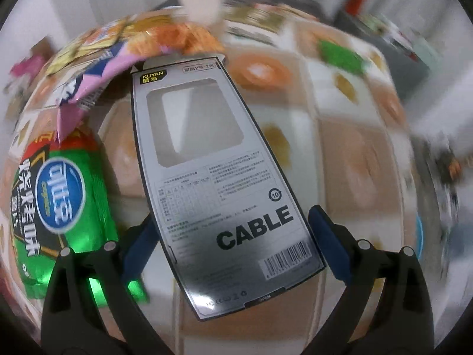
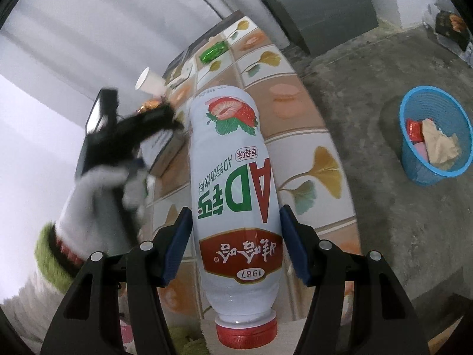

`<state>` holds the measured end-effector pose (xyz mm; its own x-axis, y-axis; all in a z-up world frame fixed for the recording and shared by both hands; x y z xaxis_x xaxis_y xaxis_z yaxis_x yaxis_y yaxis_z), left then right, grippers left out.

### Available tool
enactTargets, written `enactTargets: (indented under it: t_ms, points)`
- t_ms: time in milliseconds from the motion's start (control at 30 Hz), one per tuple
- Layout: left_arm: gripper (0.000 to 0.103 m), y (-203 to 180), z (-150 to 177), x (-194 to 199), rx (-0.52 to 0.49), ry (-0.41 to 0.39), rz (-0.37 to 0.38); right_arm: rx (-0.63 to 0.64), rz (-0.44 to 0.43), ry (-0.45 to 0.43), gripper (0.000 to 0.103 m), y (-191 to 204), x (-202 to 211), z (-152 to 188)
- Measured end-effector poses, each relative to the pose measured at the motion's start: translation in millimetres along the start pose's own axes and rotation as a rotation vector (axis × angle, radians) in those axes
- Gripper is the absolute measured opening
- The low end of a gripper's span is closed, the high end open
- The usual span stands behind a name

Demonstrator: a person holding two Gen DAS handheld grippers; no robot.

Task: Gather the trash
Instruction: 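Carry the box and bottle toward the blue wastebasket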

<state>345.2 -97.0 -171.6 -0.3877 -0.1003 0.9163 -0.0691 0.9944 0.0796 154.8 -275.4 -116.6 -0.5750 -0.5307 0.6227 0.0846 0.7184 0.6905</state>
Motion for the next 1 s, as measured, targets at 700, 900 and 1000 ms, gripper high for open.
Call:
enactTargets:
  t_ms: [700, 900, 1000]
  points:
    - [0.093, 26.2, 107.6, 89.7, -0.287, 0.027, 0.389, 0.026, 0.052, 0.054, 0.06, 8.9, -9.0, 0.9]
    - [0.093, 7.2, 94.0, 79.5, -0.27, 0.025, 0.383, 0.03, 0.076, 0.065, 0.06, 11.5, -13.9, -1.4]
    - [0.093, 4.1, 92.5, 69.7, -0.269, 0.039, 0.368, 0.028, 0.082, 0.069, 0.06, 11.3, -15.2, -2.8]
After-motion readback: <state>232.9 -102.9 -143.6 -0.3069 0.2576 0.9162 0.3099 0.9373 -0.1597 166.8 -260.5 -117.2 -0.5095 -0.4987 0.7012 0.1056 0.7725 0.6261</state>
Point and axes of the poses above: each gripper's, at about its wrist camera, not at the fingertips, and x roughly against the way its jaws point, y to its left, z to its underside, the point moved 8 cm from there along -x, roughly the way its jaws point, and after that the axes turned 8 degrees about -z, right-handed, at the moved point
